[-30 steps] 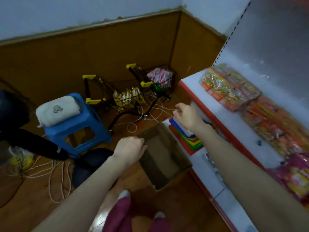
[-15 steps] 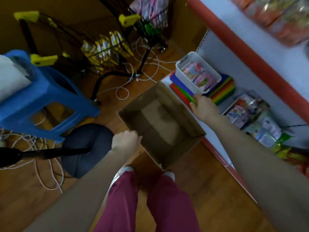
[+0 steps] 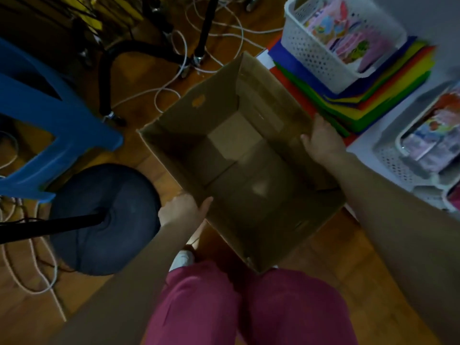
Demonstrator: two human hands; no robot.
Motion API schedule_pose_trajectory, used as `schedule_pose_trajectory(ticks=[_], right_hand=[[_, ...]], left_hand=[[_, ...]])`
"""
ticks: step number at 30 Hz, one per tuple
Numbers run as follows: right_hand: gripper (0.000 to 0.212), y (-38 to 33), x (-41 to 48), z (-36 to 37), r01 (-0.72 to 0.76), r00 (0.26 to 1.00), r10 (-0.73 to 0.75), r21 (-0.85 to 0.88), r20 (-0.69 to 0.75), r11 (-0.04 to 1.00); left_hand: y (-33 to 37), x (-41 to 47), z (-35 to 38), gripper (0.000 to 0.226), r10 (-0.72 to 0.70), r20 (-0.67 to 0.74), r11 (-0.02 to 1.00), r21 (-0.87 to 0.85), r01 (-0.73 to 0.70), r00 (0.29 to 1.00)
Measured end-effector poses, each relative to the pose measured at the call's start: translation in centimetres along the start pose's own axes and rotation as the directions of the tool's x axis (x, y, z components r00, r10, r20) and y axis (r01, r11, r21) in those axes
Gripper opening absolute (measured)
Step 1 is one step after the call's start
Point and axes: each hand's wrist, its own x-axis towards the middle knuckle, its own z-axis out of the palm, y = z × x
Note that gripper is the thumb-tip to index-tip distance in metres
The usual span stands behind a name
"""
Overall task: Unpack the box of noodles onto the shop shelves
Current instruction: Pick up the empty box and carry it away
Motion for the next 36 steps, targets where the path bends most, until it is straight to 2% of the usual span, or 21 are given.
schedule_pose_trajectory(ticks=[2,6,9,11,18,26,36], right_hand=[[0.056,0.1,1.4,1.1,-0.028,1.0,0.028,0.004,-0.014,1.0],[0.028,-0.3,3.1,2.1,-0.053,0.993,0.055,0.022,-0.106,0.998],[0.025,-0.3,2.6,1.9,-0.035,0.988,0.038,0.027,-0.152,0.999],[0.026,-0.6,2.0,0.8,-0.029,0.982,0.038,0.053,-0.183,0.998],[0.024,-4.3,-3.0,-7.7,0.008,0.986,-0.003,0.032,-0.167,0.999],[0.028,-9.4,-9.6,-20.4,0.053,0.966,-0.037,0.054,-0.256,0.997],[0.034,-16.8,-19.7,-32.8,0.105,0.948,-0.078,0.071,-0.308,0.992]], left_hand=[[0.3,0.4,1.0,0.059,-0.068,-0.006,0.987,-0.144,0.066,0.998],[0.9,0.9,2.0,0.045,-0.138,-0.004,0.933,-0.336,0.129,0.99],[0.5,0.7,1.3,0.031,-0.151,-0.029,0.894,-0.431,0.123,0.988],[0.1,0.3,0.0,0.03,-0.148,-0.063,0.879,-0.466,0.103,0.987],[-2.2,-4.7,-7.5,0.028,-0.145,-0.128,0.846,-0.53,0.056,0.981],[-4.3,-12.3,-19.7,0.026,-0.142,-0.233,0.84,-0.543,-0.007,0.962],[-9.1,-22.0,-32.2,0.027,-0.163,-0.459,0.889,-0.453,-0.072,0.873]])
